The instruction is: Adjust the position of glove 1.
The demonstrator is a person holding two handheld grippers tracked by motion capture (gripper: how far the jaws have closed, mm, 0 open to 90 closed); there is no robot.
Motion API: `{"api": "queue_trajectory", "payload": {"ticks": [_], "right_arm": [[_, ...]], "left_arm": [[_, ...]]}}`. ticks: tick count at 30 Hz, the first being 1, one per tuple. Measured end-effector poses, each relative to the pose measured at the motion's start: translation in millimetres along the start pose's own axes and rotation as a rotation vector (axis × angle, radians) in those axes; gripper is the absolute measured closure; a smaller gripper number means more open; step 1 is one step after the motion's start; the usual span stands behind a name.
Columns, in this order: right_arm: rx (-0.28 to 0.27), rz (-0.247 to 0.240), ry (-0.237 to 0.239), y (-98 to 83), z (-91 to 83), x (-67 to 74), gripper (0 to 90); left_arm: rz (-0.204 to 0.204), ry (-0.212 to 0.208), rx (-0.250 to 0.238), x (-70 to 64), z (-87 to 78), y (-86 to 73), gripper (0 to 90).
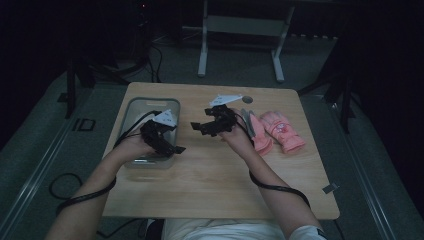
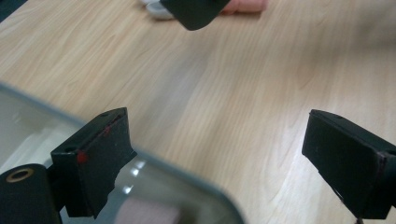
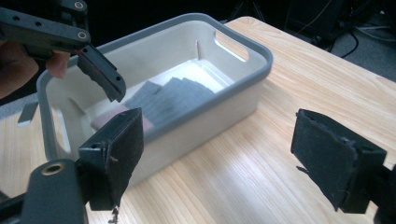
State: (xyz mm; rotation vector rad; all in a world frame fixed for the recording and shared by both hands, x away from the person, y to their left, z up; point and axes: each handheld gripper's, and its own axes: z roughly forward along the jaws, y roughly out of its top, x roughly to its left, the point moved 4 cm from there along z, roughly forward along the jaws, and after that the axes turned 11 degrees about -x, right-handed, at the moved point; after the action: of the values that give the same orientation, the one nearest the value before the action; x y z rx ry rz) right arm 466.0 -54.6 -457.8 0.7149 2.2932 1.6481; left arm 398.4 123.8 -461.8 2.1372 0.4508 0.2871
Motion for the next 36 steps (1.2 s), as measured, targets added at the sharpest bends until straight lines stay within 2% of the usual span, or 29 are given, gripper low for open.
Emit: {"api": "queue_trajectory", "payload": {"ticks": [2, 3, 4, 7, 10, 12, 14, 17, 21, 23, 26, 29, 31, 33, 36], "right_arm": [[-0.002, 0.000, 0.007, -0.8, -2.7, -1.5, 17.2], [0.000, -0.018, 0.002, -2.1, -7.5, -4.4, 17.2], [-0.015, -0.031, -0.014, -3.2, -14.8, -7.4, 17.1], [-0.018, 0.022, -0.017, -5.6, -26.6, -10.7, 15.7], [0.004, 0.062, -0.057, -10.6, -35.6, -15.5, 14.2], [0.016, 0.090, -0.058, -15.2, -40.5, -18.6, 14.0], [0.027, 0.109, -0.037, -20.6, -44.9, -21.4, 12.6], [0.041, 0.094, -0.057, -29.2, -50.2, -26.1, 12.8], [0.056, 0.053, -0.072, -39.1, -60.8, -29.3, 14.6], [0.063, 0.033, -0.086, -42.9, -67.2, -32.2, 20.8], [0.064, 0.030, -0.107, -48.2, -76.2, -37.8, 28.2], [0.064, 0.022, -0.136, -54.3, -84.8, -42.2, 36.1], [0.067, 0.011, -0.159, -58.5, -90.6, -45.7, 40.2], [0.061, -0.006, -0.191, -61.7, -97.5, -50.1, 48.2], [0.057, 0.002, -0.210, -64.9, -108.6, -59.5, 57.9]], "left_arm": [[0.012, -0.002, -0.003, -3.7, 3.0, 2.3, 7.8], [0.031, 0.000, -0.013, -8.1, 6.8, 4.9, 7.8], [0.026, -0.002, -0.017, -10.6, 9.2, 6.3, 7.8], [0.018, -0.020, -0.024, -18.8, 15.2, 10.0, 7.8], [0.024, -0.038, -0.024, -27.2, 20.5, 12.8, 7.8], [0.023, -0.049, -0.022, -32.6, 24.4, 13.8, 7.8], [0.028, -0.058, -0.018, -39.2, 29.6, 13.7, 7.8], [0.044, -0.073, -0.001, -48.2, 37.6, 11.2, 7.8], [0.050, -0.107, -0.008, -60.3, 48.7, 7.0, 7.8], [0.050, -0.121, -0.005, -65.7, 54.6, 4.4, 7.8], [0.062, -0.136, 0.002, -71.9, 61.7, 1.0, 7.8], [0.044, -0.156, -0.006, -81.4, 69.1, -3.4, 7.8], [0.055, -0.150, -0.005, -86.9, 73.8, -7.4, 7.8], [0.063, -0.150, -0.004, -92.9, 78.8, -13.3, 7.8], [0.051, -0.160, 0.002, -101.4, 86.1, -23.2, 7.8]]}}
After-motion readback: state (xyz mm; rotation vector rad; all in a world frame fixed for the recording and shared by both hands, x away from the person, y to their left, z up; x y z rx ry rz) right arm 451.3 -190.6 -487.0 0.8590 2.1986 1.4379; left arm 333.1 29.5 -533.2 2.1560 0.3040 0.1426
